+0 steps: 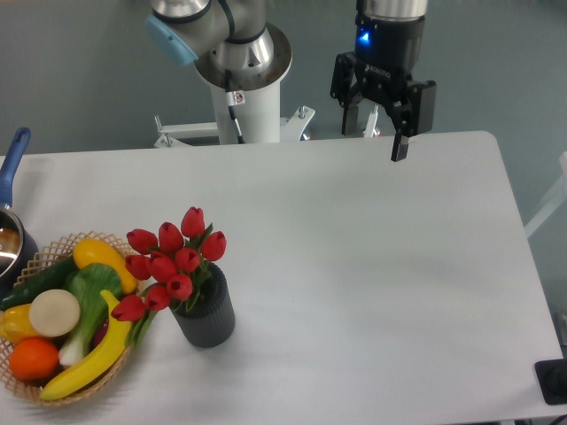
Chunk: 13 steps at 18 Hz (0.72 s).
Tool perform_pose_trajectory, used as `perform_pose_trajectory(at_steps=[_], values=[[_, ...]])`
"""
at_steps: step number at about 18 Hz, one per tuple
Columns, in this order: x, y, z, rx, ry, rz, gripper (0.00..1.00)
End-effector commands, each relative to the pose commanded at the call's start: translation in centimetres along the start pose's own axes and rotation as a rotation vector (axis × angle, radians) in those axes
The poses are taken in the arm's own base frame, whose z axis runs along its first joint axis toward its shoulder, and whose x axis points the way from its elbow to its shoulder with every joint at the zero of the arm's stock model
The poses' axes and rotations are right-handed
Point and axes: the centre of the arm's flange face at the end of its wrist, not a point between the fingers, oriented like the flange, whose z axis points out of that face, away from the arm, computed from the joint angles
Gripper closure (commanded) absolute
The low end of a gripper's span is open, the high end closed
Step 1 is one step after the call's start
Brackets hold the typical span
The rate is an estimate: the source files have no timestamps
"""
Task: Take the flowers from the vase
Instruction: 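Move the open gripper down toward the red tulips in the black vase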
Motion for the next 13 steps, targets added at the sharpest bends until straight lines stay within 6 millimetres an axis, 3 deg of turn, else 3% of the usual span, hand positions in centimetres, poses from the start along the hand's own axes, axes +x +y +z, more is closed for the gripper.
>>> perform_pose_trajectory(at_steps=[5,13], values=[[-0.1,-0.5,0.1,0.083,0.000,-0.024,0.00],[1.7,-1.5,1.3,0.169,0.018,-0.303,0.00]])
